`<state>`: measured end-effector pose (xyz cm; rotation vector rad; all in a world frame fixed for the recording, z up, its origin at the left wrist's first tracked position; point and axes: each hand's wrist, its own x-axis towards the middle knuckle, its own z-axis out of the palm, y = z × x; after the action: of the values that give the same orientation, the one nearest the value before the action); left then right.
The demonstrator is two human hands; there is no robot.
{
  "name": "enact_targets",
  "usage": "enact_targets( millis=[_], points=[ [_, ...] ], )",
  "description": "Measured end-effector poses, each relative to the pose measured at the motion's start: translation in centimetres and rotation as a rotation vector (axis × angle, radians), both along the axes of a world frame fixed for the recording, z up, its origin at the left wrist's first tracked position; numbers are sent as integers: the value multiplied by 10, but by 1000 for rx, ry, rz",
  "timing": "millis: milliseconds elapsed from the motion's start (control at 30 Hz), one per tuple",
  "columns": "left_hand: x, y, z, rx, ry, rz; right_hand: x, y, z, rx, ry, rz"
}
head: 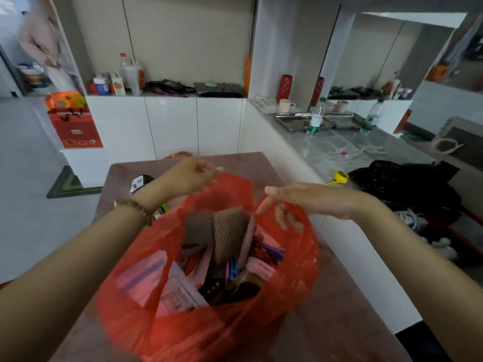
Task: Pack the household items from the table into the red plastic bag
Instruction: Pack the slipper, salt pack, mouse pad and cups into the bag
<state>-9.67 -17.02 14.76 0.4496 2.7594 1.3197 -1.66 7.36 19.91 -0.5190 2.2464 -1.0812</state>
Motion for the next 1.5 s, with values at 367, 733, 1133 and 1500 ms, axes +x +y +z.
enact_targets(
  millis=[367, 733, 1133, 1500],
  points=[
    [-83, -57, -33, 296, -162, 248, -146, -29, -11, 70, -46, -21],
    [-219, -70, -181, -38, -503, 219, -320, -42, -216, -144, -334, -496],
    [-295, -51, -275, -160, -664, 141, -403, -71, -312, 180, -475, -549],
    [-287, -33, -253, 171, -605, 132, -390, -75, -305, -105, -327, -662]
  ],
)
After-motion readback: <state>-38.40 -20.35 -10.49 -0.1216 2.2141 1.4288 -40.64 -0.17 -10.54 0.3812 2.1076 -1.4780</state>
